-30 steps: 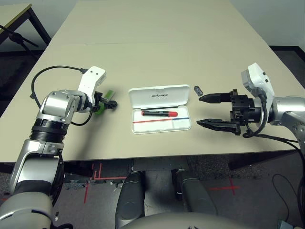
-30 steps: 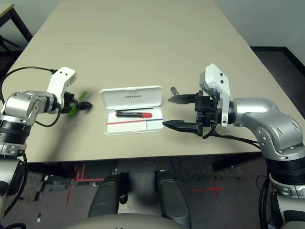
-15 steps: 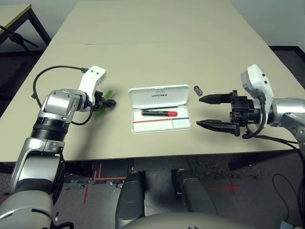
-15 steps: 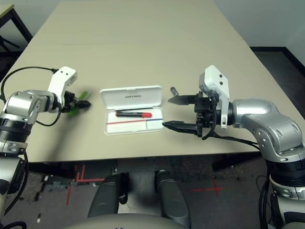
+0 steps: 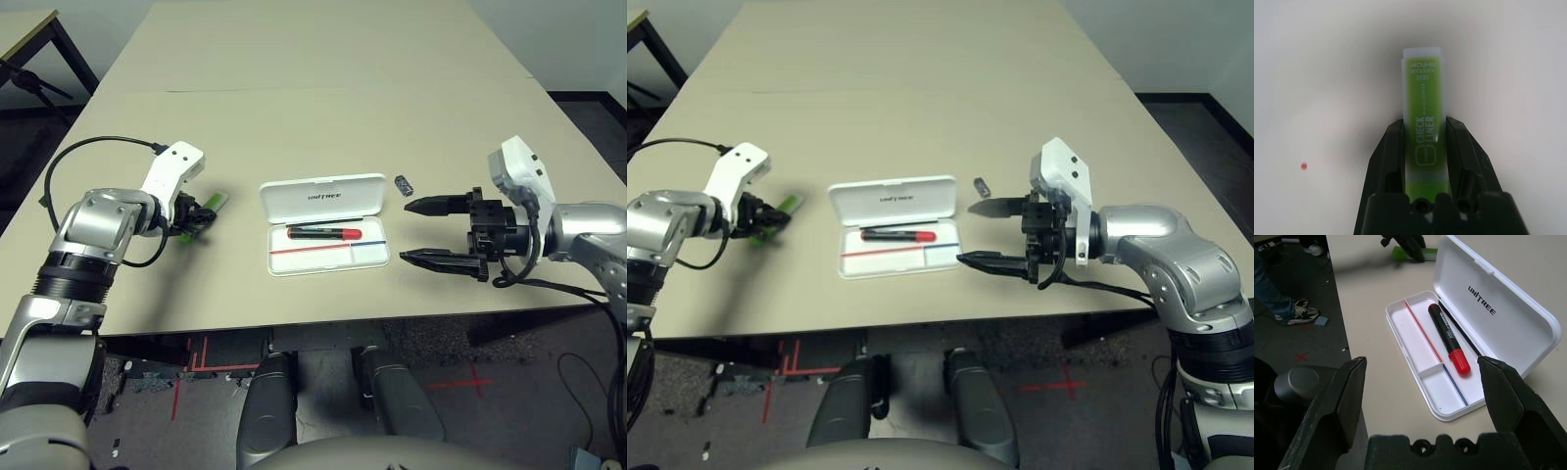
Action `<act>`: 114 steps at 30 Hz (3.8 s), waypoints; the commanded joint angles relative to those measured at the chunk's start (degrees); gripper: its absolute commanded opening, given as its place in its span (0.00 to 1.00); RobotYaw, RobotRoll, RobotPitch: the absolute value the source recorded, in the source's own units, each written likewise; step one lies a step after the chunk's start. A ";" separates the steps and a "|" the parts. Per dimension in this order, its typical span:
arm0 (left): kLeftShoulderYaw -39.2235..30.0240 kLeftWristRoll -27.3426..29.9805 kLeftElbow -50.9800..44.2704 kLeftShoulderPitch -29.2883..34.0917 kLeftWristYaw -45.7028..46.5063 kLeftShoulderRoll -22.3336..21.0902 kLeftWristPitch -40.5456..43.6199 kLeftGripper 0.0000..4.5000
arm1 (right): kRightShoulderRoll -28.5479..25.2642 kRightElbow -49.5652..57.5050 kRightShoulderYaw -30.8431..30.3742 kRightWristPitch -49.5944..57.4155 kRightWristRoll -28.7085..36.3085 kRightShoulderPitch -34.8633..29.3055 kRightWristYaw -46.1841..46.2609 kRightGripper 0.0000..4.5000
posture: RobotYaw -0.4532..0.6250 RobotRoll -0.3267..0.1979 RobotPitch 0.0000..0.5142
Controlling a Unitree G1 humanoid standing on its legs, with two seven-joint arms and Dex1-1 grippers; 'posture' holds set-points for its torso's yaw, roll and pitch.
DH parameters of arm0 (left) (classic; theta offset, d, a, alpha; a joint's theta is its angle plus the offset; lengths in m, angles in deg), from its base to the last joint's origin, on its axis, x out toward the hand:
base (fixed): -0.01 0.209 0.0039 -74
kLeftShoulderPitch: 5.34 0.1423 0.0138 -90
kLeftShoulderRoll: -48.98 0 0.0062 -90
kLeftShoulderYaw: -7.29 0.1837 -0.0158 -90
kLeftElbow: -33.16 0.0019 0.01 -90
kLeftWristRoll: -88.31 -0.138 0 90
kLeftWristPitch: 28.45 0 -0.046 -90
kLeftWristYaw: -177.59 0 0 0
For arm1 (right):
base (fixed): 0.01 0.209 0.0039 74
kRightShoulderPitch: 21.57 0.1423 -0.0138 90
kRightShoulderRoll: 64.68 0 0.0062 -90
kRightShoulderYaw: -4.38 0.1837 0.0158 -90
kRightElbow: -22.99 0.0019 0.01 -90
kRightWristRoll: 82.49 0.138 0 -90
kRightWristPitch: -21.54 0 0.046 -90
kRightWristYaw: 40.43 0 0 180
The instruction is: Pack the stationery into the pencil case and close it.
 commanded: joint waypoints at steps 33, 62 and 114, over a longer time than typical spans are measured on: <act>13.93 -3.84 -27.41 -3.04 -18.32 6.72 -13.35 0.24 | 0.15 -3.65 -3.55 -3.11 -3.81 2.11 -2.38 1.00 | 0.36 0.62 0.28; 18.15 -7.59 -25.16 -3.60 -15.69 14.37 -10.53 0.24 | 0.24 -3.39 -4.02 -3.87 -5.63 1.07 -1.99 1.00 | 0.34 0.62 0.28; -11.22 13.67 -35.22 9.67 -18.90 -1.36 -15.06 0.99 | -7.20 -6.77 3.66 20.53 -1.32 9.77 10.22 1.00 | 0.36 0.62 0.30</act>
